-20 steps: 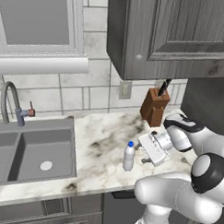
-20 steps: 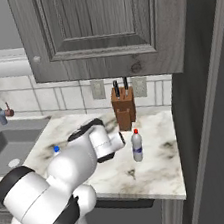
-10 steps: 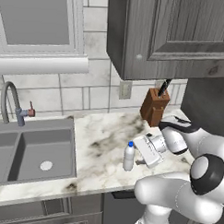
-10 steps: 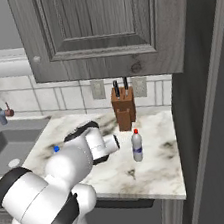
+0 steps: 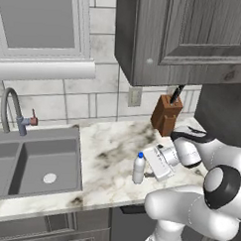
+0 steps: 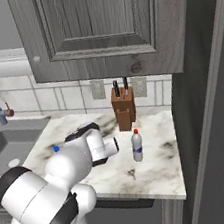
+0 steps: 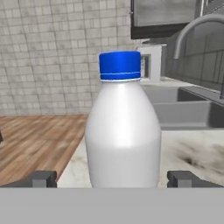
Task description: Take the bottled waters from the counter and place them in the freezer to freeze. Close the freezer door after placing the bottles.
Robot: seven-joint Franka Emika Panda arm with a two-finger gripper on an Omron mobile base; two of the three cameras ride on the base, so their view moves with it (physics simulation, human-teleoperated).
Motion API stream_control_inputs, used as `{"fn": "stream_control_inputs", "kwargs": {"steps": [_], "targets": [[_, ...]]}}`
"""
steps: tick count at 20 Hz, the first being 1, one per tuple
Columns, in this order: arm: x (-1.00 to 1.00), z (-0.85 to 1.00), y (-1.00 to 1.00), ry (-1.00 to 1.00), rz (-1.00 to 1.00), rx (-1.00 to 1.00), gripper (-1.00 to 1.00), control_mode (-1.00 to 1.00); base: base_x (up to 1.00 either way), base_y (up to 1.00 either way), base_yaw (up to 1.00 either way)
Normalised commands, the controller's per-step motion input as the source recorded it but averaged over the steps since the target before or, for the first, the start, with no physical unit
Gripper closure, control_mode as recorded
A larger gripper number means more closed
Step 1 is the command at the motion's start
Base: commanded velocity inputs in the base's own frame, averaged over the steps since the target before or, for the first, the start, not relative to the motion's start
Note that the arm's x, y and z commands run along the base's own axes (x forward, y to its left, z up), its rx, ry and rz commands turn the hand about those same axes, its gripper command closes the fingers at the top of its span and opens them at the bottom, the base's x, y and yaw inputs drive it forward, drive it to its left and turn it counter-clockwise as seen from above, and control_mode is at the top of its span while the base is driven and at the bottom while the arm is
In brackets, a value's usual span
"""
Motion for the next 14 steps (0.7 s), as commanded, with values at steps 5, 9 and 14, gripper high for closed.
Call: {"fn": "stream_control_inputs", "kwargs": {"steps": [5, 9, 14], "targets": [[0.03, -0.05, 0.39, 0.05, -0.02, 0.0, -1.0, -1.0, 0.0, 0.0, 0.0], [0.05, -0.02, 0.22, 0.03, -0.01, 0.02, 1.0, -1.0, 0.0, 0.0, 0.0], [-0.02, 0.07, 0.0, -0.01, 0.0, 0.0, 1.0, -1.0, 0.0, 0.0, 0.0]]}}
